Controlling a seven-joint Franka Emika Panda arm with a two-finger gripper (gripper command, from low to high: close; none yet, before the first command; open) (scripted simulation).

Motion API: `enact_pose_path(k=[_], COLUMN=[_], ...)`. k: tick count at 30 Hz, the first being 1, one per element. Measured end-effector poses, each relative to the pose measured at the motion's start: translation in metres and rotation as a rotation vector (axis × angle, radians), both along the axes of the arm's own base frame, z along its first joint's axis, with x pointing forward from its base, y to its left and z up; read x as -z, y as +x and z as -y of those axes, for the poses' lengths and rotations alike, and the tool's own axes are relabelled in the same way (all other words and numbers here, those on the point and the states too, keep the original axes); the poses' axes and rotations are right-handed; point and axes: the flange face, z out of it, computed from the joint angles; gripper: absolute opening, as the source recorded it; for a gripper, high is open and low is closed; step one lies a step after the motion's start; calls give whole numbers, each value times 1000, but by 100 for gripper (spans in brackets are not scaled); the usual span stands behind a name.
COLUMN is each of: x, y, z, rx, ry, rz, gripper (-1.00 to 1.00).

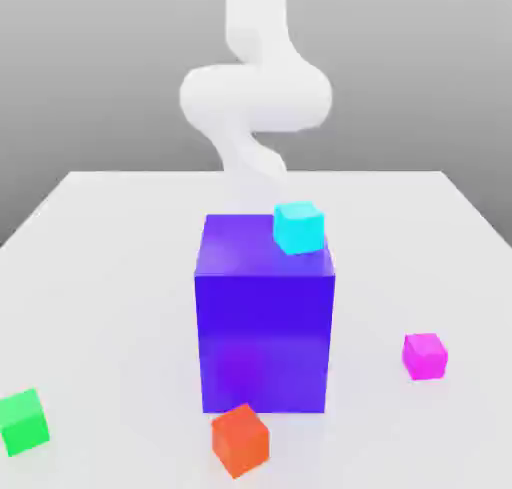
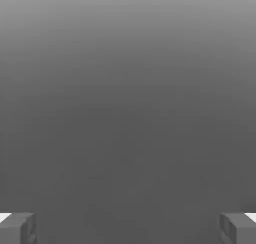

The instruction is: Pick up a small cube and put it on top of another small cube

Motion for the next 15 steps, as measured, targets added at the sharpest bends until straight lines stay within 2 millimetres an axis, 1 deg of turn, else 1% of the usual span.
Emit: enact_pose_path(k=[1, 3, 5, 7, 9, 11, 13, 15], x=[24, 71, 117, 164, 210, 256, 302, 345], y=[13, 32, 43, 46, 43, 34, 19, -1], z=[-14, -42, -71, -99, -127, -153, -175, -194], rx=[-72, -207, -339, -472, -606, -742, -879, -1016], ry=[-30, -86, -140, -195, -249, -305, -361, -417], rz=[-35, -97, -153, -206, -256, -304, -349, -393], gripper=[0, 0, 0, 0, 0, 0, 0, 0])
